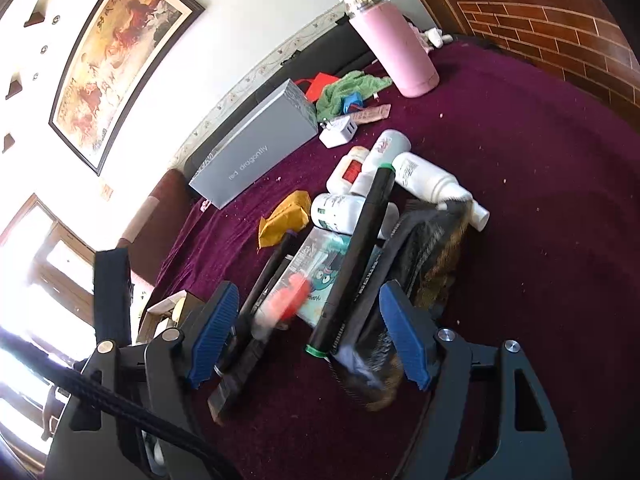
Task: Organize objects
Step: 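Grasp a purple-capped black marker with the left gripper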
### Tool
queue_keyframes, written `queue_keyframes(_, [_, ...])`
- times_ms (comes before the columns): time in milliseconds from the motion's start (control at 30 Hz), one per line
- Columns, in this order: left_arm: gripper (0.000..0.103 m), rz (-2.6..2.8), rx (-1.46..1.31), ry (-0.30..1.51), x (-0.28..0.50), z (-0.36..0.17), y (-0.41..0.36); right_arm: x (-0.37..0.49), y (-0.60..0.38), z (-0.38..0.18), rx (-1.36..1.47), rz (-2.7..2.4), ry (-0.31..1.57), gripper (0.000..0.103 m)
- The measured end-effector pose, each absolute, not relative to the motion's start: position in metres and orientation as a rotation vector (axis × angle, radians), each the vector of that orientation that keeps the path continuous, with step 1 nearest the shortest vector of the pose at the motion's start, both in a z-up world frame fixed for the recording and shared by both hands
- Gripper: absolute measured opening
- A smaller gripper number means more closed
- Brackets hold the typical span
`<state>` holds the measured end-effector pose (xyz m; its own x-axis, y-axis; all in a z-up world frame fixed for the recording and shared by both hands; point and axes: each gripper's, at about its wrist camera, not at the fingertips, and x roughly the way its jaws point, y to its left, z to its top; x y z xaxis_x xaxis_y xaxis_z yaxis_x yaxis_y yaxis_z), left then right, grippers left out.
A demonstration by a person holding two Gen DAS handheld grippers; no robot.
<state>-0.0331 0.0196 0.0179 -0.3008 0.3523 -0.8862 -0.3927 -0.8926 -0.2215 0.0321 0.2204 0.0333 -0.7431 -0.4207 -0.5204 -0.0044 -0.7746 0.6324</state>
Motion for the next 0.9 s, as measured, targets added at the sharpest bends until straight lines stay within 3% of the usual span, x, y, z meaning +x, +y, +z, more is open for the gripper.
queue_keyframes(167, [0.048, 2.192, -1.476, 0.151, -0.001, 0.030, 0.031, 0.034, 0.223, 0.031, 0.998, -2.568, -0.942, 0.073])
queue_keyframes(367, [0.048, 2.362, -1.456, 0.019, -0.037, 0.044, 0.010, 0.035, 0.227, 0.028, 1.004, -2.563, -0.975, 0.073])
queue_keyframes(600, [0.048, 2.449, -1.426, 0.342, -0.043, 0.023, 0.031, 0.034, 0.226, 0.027, 1.016, -2.548, -0.983, 0.075])
queue_keyframes(667, [0.037, 2.465, -1.405, 0.378, -0.043, 0.021, 0.031, 0.034, 0.226, 0.026, 1.020, -2.542, -0.991, 0.077])
queue_keyframes(700, [0.017, 2.462, -1.412, 0.366, -0.044, 0.019, 0.030, 0.033, 0.226, 0.025, 1.024, -2.534, -0.994, 0.078])
queue_keyframes(733, [0.013, 2.449, -1.423, 0.334, -0.046, 0.019, 0.027, 0.033, 0.226, 0.025, 1.028, -2.528, -0.997, 0.078])
queue_keyframes(900, [0.012, 2.463, -1.421, 0.410, -0.056, 0.013, 0.043, 0.031, 0.224, 0.023, 1.043, -2.522, -0.991, 0.080])
